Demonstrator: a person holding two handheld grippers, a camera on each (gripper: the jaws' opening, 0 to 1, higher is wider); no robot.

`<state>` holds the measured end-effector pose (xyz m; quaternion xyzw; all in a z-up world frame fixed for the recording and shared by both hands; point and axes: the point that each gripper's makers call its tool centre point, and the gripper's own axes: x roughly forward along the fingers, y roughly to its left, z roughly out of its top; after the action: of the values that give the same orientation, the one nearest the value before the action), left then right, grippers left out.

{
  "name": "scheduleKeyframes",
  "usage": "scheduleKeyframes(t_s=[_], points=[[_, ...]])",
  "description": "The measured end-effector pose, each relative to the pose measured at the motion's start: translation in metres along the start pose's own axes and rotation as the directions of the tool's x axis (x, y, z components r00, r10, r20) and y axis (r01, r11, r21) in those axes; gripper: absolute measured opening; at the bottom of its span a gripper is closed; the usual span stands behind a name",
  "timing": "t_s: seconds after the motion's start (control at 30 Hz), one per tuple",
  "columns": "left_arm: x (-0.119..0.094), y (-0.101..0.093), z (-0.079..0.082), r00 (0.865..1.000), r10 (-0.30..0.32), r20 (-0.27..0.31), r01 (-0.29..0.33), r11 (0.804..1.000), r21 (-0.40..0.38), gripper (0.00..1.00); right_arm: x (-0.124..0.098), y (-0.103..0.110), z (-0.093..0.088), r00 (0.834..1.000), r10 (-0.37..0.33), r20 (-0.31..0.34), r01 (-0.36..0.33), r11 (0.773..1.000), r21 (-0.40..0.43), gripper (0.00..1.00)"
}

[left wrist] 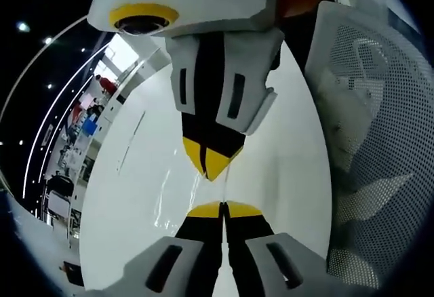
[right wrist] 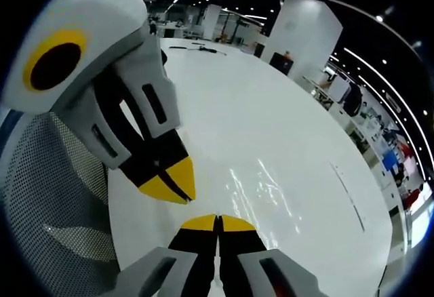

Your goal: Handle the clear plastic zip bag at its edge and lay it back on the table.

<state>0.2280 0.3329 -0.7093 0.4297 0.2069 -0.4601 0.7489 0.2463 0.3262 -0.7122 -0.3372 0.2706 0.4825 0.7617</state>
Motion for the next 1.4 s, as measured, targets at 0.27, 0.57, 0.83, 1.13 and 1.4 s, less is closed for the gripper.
scheduleKeyframes(t_s=[0.27,0.57,0.83,1.13,1.4], points=[[-0.001,-0.001,0.0,1.0,-0.005,-0.014,0.005,1.0,0.013,0.0,-0.001,-0.003,0.002,1.0,-0.014,0.008,0.014,1.0,0.024,0.0],[0.001,-0.007,-0.002,1.0,-0.013,-0.028,0.013,1.0,0.023,0.0,-0.001,-0.01,0.004,0.999,-0.037,0.016,0.036,0.998,0.059,0.0],[0.003,-0.011,-0.005,0.999,-0.017,-0.04,0.018,0.999,0.029,0.0,-0.002,-0.019,0.008,0.998,-0.06,0.027,0.057,0.995,0.082,0.0],[0.004,-0.014,-0.008,0.998,-0.016,-0.054,0.017,0.999,0.031,0.0,-0.004,-0.031,0.015,0.995,-0.089,0.044,0.083,0.989,0.12,0.0],[0.004,-0.021,-0.01,0.997,-0.024,-0.068,0.026,0.999,0.021,0.0,-0.007,-0.043,0.024,0.991,-0.117,0.065,0.108,0.985,0.133,0.0]])
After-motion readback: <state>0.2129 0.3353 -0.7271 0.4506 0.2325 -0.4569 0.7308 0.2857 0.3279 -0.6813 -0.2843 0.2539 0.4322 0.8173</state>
